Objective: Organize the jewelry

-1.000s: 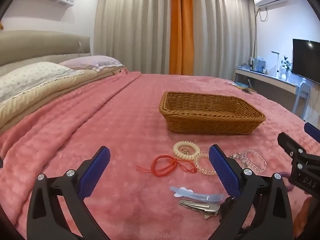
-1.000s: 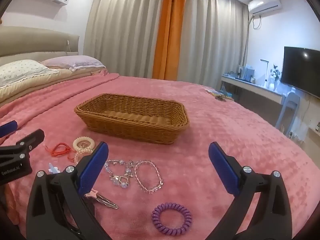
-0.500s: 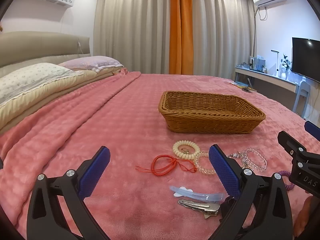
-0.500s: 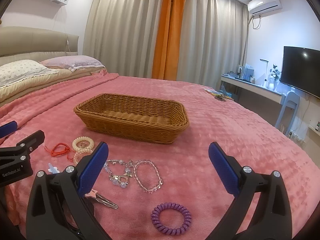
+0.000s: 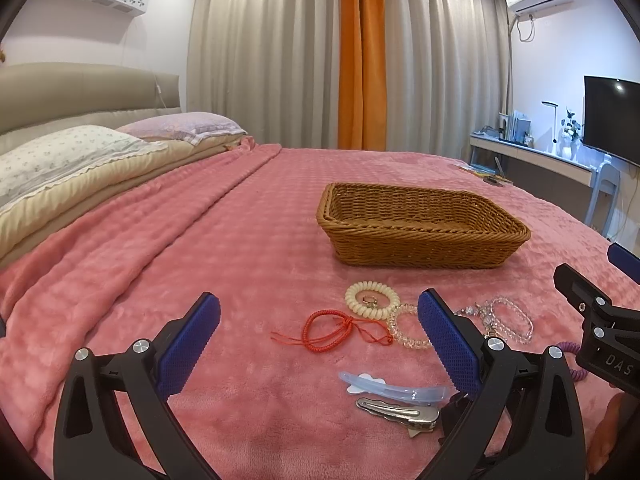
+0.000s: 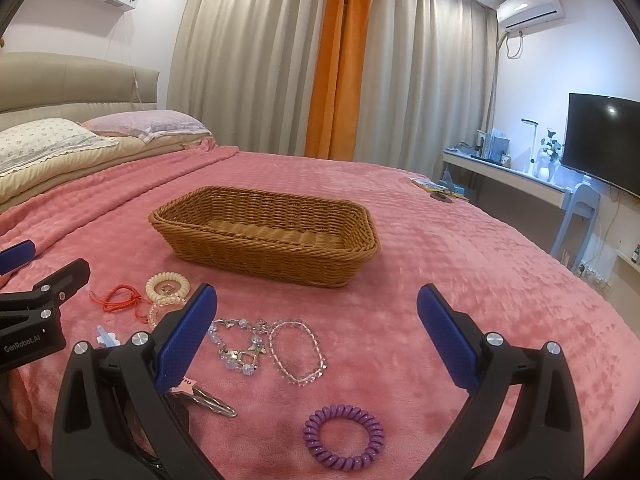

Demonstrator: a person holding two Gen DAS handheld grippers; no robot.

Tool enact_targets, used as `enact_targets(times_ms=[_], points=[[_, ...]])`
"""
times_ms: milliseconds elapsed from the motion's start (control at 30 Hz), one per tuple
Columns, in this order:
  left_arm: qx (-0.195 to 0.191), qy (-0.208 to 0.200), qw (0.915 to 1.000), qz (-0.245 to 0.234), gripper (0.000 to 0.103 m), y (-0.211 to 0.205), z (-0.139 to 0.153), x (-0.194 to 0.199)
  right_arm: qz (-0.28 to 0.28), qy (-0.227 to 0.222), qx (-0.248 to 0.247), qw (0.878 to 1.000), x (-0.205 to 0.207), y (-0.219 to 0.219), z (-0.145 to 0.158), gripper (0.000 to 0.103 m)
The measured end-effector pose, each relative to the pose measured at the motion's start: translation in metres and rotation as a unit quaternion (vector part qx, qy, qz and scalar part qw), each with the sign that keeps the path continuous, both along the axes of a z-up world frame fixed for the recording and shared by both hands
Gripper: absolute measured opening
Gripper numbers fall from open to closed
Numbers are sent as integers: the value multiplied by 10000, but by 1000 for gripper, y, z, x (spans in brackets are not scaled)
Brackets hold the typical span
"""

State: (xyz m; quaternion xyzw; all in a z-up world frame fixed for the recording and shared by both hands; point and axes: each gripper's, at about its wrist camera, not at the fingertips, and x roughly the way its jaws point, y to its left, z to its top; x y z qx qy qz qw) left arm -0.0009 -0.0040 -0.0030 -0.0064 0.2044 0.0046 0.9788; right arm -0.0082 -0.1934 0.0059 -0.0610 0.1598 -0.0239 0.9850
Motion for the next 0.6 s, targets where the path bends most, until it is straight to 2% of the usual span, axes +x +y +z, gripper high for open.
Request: enact_targets(times_ms=[600], points=[[-6, 5, 10000, 0, 96, 1, -1, 0, -2, -2, -37, 10000, -1, 3, 1, 96]])
